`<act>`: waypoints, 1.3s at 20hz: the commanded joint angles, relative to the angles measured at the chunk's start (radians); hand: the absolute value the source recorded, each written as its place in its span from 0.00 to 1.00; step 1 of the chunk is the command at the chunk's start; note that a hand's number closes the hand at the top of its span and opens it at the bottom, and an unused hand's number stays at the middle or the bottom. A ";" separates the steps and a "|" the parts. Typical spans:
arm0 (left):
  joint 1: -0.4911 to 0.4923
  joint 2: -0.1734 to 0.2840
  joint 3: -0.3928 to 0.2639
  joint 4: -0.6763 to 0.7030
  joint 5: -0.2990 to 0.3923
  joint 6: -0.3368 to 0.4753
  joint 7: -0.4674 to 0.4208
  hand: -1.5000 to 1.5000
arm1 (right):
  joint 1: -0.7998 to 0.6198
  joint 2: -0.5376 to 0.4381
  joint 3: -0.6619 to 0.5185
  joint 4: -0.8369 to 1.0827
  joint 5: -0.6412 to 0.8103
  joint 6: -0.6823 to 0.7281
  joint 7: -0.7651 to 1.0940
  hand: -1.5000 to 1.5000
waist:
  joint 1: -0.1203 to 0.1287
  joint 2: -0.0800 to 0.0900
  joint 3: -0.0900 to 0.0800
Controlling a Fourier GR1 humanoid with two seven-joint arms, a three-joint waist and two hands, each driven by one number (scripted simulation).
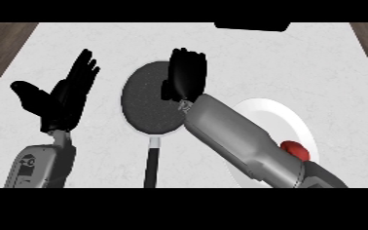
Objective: Pick the cupcake from the plate and place it in the pan
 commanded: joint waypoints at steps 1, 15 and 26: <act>0.010 -0.003 0.004 0.003 0.009 -0.009 -0.009 0.50 | 0.044 0.007 -0.039 0.044 -0.080 -0.137 0.146 1.00 | 0.005 0.000 0.001; -0.009 0.011 0.023 0.024 -0.008 0.003 0.008 0.50 | 0.124 0.007 -0.042 0.037 -0.286 -0.532 -0.117 0.00 | -0.042 -0.011 0.002; 0.055 0.021 0.060 -0.044 0.006 0.025 0.036 0.50 | 0.560 -0.036 -0.042 -0.479 -0.386 -0.707 -0.393 0.00 | -0.103 -0.025 0.003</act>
